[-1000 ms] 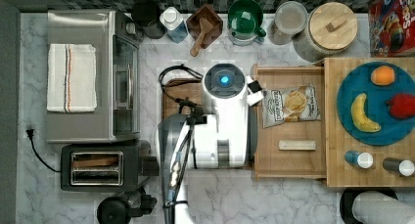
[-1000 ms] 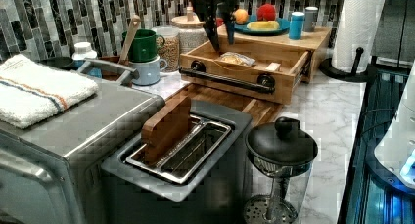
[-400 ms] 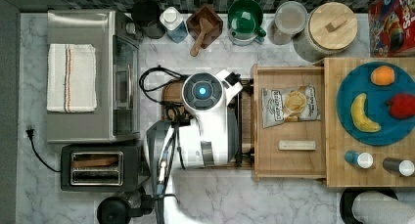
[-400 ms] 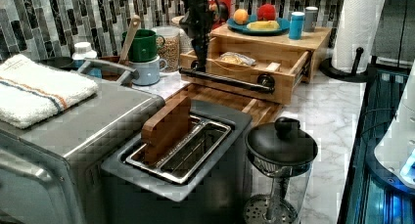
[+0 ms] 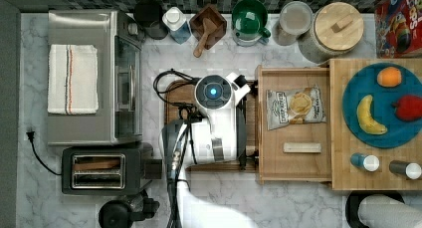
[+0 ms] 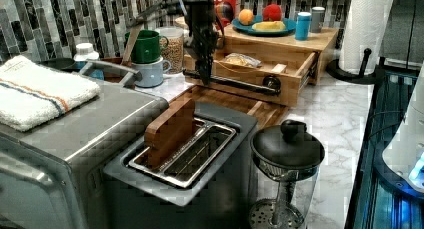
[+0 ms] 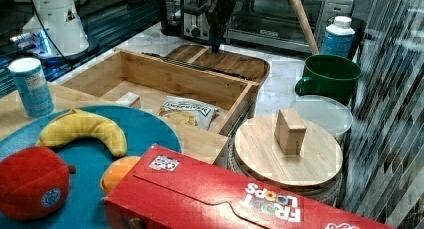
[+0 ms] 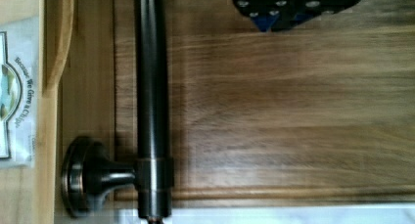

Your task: Close the drawer.

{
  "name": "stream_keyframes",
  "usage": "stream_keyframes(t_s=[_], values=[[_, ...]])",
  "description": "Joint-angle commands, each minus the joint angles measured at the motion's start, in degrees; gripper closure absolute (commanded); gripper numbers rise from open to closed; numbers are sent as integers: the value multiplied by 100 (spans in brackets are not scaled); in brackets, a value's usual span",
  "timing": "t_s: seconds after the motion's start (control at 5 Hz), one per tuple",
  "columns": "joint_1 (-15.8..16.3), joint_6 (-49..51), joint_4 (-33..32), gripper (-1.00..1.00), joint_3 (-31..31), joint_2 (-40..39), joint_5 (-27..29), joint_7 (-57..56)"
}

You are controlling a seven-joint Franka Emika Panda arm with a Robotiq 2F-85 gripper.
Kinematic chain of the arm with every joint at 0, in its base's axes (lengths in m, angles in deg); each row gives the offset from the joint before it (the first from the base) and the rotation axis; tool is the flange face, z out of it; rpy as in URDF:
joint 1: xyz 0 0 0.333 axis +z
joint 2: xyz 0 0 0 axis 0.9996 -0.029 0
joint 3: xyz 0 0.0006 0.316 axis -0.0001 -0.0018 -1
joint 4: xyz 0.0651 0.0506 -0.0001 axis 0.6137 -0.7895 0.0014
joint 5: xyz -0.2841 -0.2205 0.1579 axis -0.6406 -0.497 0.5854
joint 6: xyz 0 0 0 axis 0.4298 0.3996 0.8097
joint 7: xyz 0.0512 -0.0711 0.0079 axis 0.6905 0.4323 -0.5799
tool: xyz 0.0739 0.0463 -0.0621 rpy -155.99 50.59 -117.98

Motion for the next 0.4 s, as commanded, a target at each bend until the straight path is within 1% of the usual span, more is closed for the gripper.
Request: stream_keyframes(t_s=[0.2, 0.4], values=[[-269, -131, -304, 100, 27, 14, -208, -730], [-436, -270, -280, 100, 75, -44, -298, -1140]])
